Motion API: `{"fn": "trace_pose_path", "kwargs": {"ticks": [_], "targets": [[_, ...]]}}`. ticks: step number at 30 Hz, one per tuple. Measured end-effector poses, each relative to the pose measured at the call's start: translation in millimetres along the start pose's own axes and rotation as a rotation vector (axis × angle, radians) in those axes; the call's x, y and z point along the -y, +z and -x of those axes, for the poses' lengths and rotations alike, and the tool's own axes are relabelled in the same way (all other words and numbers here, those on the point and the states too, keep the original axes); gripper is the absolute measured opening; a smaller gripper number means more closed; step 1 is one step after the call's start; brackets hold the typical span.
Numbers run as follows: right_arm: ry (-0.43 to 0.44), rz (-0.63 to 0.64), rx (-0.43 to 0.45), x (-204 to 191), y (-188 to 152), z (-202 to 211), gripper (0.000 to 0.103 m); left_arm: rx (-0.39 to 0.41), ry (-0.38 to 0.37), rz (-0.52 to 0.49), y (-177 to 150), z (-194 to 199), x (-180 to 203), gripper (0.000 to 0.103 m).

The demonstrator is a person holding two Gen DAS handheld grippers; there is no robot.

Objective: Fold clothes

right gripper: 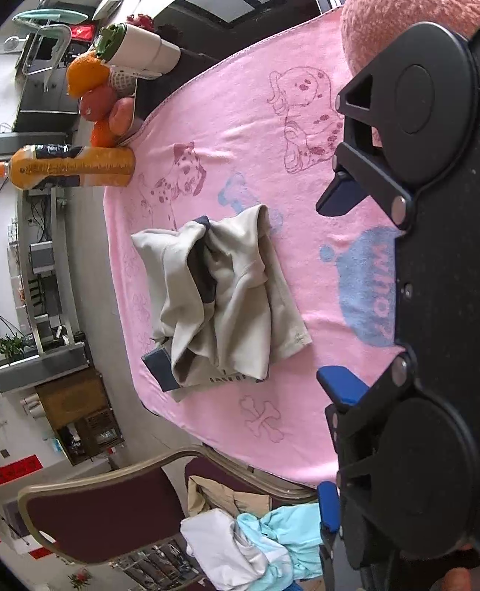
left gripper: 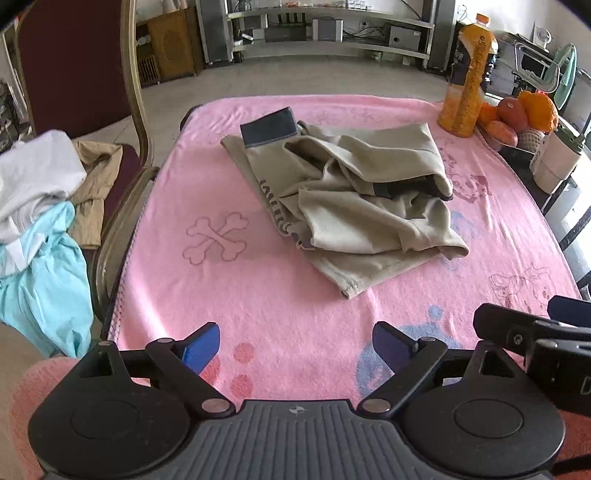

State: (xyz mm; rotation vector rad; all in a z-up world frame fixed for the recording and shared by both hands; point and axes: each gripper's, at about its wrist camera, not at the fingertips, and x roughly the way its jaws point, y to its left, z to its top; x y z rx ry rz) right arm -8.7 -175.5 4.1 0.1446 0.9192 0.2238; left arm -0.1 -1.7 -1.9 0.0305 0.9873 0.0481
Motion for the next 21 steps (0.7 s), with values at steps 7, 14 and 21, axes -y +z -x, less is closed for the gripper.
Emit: {"fn": "trace_pose_path", "kwargs": {"ticks": [7, 14, 21], "targets": [[-0.021, 0.012, -0.026, 0.4, -1.9, -4.6, 0.088, -0.024, -0.03, 0.02, -0.9, -5.7, -4.3, 0.091], [-0.01, 0.002, -0.028, 2.3, -1.3, -6.8, 0.088, -0.005, -0.013, 0.003, -7.6, -8.8, -1.0, 0.091], [-0.005, 0.0, -0.028, 4.0, 0.2, -6.9, 0.088, -0.002, -0.013, 0.001, -7.3, -7.2, -1.5, 0.09]]}}
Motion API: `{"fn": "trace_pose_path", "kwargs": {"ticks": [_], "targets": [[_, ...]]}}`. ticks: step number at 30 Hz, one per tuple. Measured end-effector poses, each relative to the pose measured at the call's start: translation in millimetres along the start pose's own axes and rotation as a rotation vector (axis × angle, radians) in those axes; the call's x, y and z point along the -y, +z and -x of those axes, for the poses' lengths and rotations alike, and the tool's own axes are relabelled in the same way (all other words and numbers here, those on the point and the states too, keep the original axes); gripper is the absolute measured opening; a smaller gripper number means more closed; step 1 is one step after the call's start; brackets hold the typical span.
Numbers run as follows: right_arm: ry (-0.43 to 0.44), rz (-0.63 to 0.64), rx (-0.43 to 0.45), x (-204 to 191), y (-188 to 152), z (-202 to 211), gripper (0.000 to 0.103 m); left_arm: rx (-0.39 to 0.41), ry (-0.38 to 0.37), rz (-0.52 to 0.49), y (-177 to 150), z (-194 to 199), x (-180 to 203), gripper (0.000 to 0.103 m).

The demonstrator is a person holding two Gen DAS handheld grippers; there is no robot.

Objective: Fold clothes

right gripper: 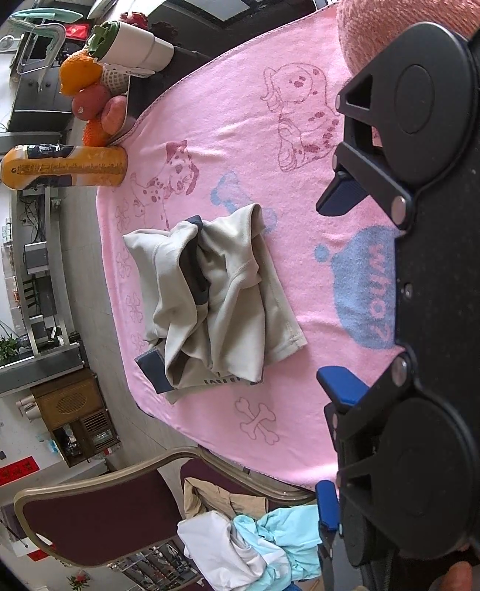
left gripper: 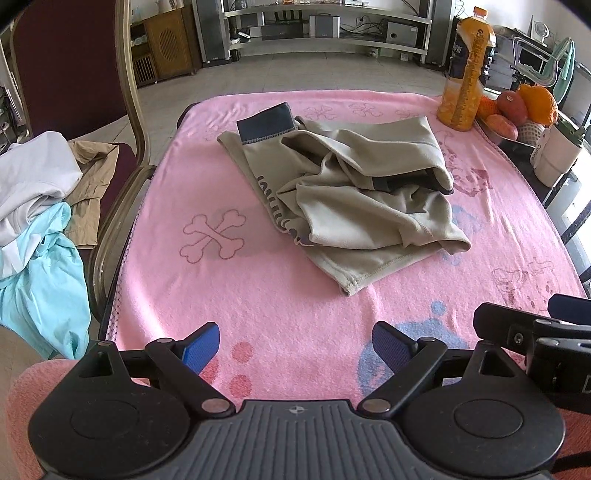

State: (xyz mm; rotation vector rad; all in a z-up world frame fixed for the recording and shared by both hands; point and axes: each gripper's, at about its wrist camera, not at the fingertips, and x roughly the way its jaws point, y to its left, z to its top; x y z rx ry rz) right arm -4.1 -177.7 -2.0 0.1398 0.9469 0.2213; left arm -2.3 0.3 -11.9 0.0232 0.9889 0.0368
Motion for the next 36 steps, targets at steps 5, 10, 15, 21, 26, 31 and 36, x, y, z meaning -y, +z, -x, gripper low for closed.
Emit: {"fn": "trace_pose_path", "kwargs": {"ticks": [5, 10, 15, 21, 26, 31, 36], "targets": [[0.003, -0.002, 0.0, 0.6, 0.7, 0.0, 0.089, 0.001, 0.001, 0.0, 0.8, 0.8, -0.8, 0.09], [0.002, -0.003, -0.001, -1.3, -0.6, -0.1, 0.089, -0.001, 0.004, 0.001, 1.2, 0.3, -0.9, 0.09], [0.002, -0.001, -0.003, -2.2, -0.9, -0.2, 0.089, -0.002, 0.002, 0.002, 1.8, 0.3, -2.2, 0.09], [0.001, -0.002, -0.003, -2.6, -0.9, 0.0, 0.089, -0.002, 0.004, 0.002, 1.3, 0.2, -2.7, 0.09], [0.0, 0.0, -0.002, -2.7, -0.5, -0.3, 0.089, -0.001, 0.004, 0.002, 1.0, 0.1, -2.4, 0.09], [0.0, -0.001, -0.002, -2.9, -1.1, -0.5, 0.089, 0.0, 0.004, 0.002, 0.9, 0.3, -2.3, 0.09], [0.0, -0.003, -0.003, -2.8, -1.1, -0.1, 0.089, -0.001, 0.004, 0.002, 0.6, 0.6, -2.9, 0.09]]}}
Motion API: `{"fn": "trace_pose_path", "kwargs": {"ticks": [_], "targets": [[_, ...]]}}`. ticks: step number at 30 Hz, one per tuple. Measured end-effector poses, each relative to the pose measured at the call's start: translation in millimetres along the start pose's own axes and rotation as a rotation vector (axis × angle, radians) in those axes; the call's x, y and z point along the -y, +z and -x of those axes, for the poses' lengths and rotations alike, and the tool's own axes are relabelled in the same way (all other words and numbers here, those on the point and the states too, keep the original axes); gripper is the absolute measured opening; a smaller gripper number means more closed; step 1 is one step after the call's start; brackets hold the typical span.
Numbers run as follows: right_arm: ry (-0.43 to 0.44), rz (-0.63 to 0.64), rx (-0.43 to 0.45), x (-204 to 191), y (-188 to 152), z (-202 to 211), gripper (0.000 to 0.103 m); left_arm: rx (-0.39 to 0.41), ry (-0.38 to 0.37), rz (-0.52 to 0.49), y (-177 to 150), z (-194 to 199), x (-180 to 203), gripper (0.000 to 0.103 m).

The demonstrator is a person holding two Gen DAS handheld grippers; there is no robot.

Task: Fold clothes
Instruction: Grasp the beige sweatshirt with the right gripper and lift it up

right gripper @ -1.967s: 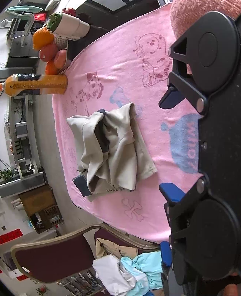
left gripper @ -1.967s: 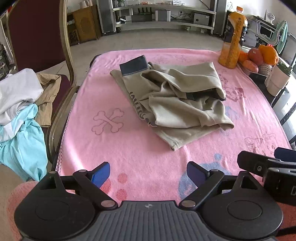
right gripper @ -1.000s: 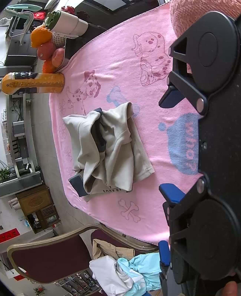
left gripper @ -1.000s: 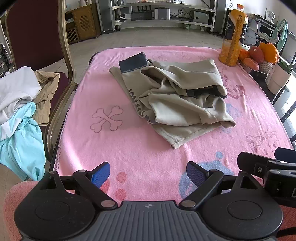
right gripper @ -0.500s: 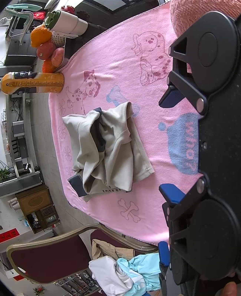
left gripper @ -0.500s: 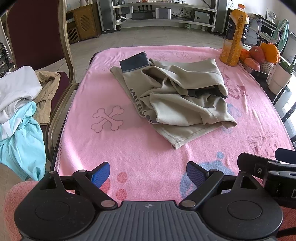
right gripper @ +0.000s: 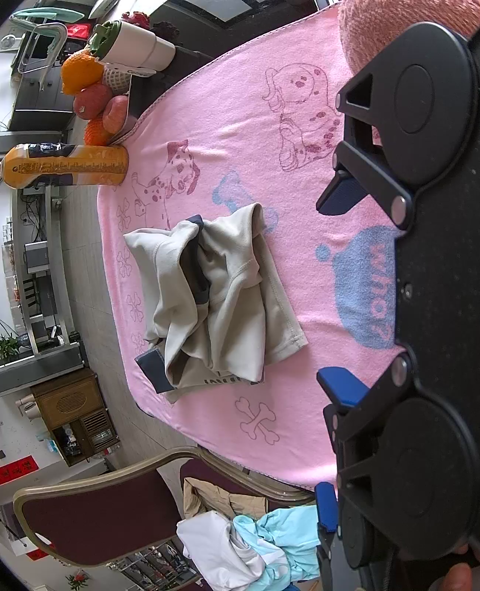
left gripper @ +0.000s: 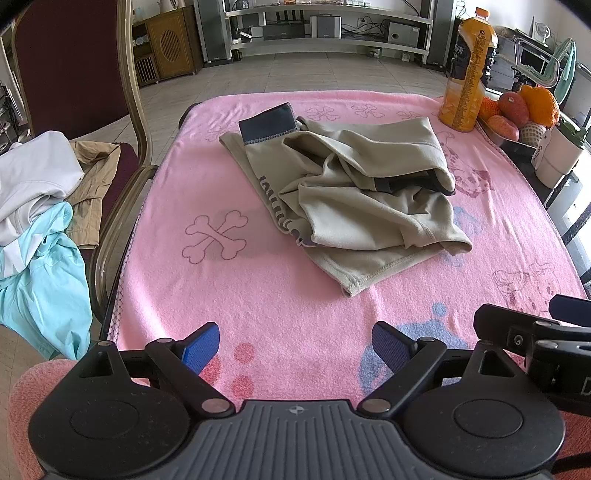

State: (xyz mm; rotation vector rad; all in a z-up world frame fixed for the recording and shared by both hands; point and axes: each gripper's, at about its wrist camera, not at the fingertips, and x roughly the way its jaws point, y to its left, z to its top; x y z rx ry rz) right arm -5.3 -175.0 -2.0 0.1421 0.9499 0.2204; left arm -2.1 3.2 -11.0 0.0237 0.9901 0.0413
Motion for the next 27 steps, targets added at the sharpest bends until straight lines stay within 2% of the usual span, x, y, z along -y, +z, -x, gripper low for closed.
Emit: {"fn": "trace_pose_path", "kwargs": {"ticks": [6, 12, 14, 16, 19, 23, 25, 27], "targets": [[0.0, -0.004, -0.003, 0.4, -0.2, -0.7, 0.09, -0.004, 0.0, 0.0, 0.0, -1.1, -0.6, 0.09], [0.0, -0.009, 0.013, 4.4, 8.1, -0.3, 0.091, 0.01, 0.016, 0.036, 10.6, -2.8, -17.7, 0.09], [-0.013, -0.006, 0.05, 7.0, 20.1, 6.0, 0.091, 0.03, 0.05, 0.082, 19.1, -0.2, -29.6, 0.089], [-0.022, 0.005, 0.097, 8.4, 36.7, 13.6, 0.091, 0.05, 0.075, 0.124, 29.2, 3.2, -40.5, 0.082], [-0.024, 0.032, 0.153, 6.2, 65.4, 20.4, 0.092, 0.09, 0.098, 0.162, 45.7, 7.4, -53.1, 0.078], [-0.01, 0.078, 0.194, 0.5, 99.7, 14.9, 0.094, 0.133, 0.07, 0.182, 63.3, 4.0, -62.0, 0.077], [0.025, 0.065, 0.19, 2.9, 112.1, 2.3, 0.094, 0.13, 0.043, 0.188, 67.9, -4.0, -63.4, 0.078], [0.024, 0.052, 0.192, 7.4, 120.5, -13.7, 0.094, 0.106, 0.035, 0.177, 67.9, -16.7, -61.2, 0.079]]}}
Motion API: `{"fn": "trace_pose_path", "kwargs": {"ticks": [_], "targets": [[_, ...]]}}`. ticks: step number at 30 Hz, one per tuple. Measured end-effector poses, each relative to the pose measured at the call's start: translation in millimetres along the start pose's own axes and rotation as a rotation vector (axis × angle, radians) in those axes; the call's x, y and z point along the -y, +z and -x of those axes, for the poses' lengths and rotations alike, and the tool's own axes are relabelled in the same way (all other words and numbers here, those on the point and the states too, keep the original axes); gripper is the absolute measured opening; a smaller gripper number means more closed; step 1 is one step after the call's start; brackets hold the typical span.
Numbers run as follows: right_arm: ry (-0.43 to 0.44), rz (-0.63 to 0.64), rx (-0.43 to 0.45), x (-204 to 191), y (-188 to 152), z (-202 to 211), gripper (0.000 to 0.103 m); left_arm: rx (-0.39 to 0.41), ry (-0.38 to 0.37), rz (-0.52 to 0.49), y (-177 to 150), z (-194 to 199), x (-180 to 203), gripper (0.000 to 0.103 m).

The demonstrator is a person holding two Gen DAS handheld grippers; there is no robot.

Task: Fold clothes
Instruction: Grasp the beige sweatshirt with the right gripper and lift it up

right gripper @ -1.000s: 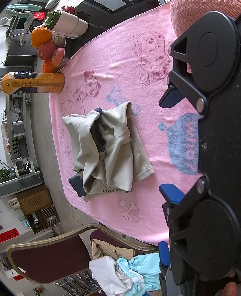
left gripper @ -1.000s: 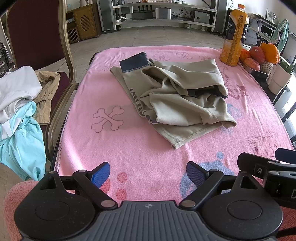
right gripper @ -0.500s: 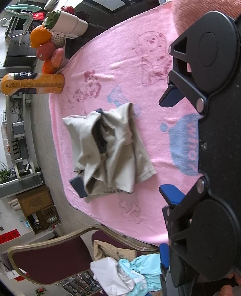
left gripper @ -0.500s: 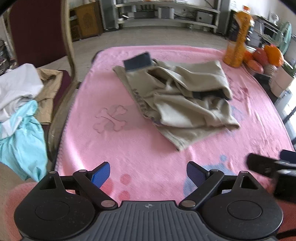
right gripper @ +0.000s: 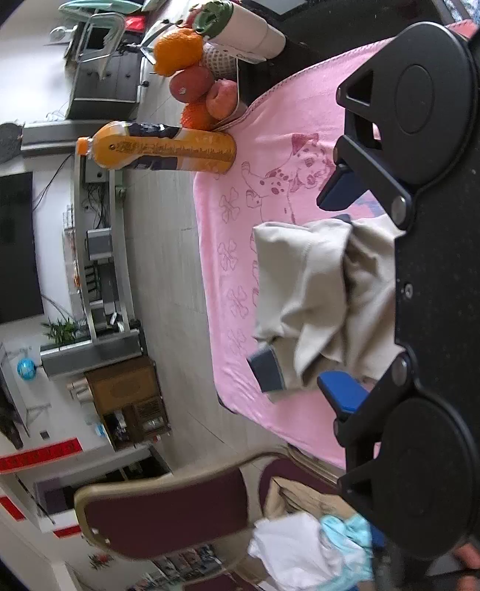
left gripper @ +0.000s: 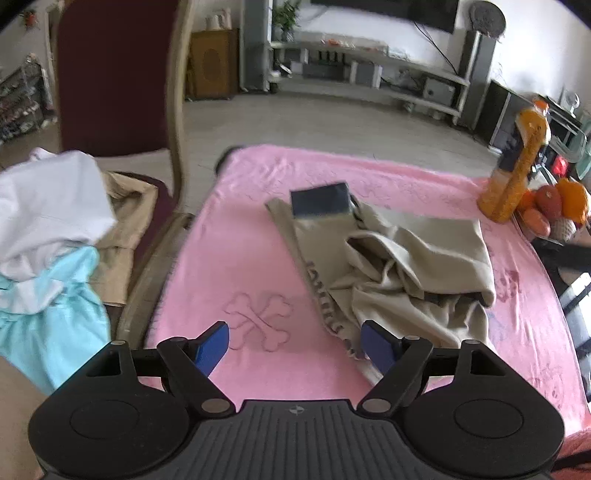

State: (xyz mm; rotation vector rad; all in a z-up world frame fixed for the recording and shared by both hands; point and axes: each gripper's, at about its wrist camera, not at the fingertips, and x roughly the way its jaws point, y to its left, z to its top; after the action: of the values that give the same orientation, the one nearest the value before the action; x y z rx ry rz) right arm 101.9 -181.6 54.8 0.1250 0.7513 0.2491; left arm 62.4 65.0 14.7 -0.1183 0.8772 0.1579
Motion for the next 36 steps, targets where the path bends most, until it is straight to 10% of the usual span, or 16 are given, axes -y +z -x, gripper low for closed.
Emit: {"fn": "trace_pose_path", "kwargs": {"ticks": [16, 18, 19, 20, 28, 36], "targets": [[-0.19, 0.731, -0.146, -39.0, -51.3, -144.2, 0.08, -0.094, 0.003, -0.023, -16.5, -67.5, -6.4, 0.078], [-0.188, 0.834, -0.098, -46.6, -56.7, -145.2, 0.054, -0.101, -0.004, -0.017, -17.4, -71.7, -9.4, 0.078], [-0.179, 0.837, -0.096, -50.0, -53.6, -145.6, 0.024, -0.102, -0.003, -0.015, -17.7, -73.5, -11.0, 0.078], [-0.144, 0.771, -0.101, -51.4, -41.9, -143.3, 0.008, -0.102, -0.002, -0.013, -17.7, -75.1, -12.8, 0.078], [0.134, 0.033, -0.077, -62.6, 79.4, -118.8, 0.004, -0.084, -0.032, 0.087, -12.5, -79.4, -35.9, 0.078], [0.336, -0.321, 0.431, -95.0, 236.9, 46.5, 0.004, 0.08, -0.068, 0.19, -2.0, -33.0, -64.9, 0.076]]}}
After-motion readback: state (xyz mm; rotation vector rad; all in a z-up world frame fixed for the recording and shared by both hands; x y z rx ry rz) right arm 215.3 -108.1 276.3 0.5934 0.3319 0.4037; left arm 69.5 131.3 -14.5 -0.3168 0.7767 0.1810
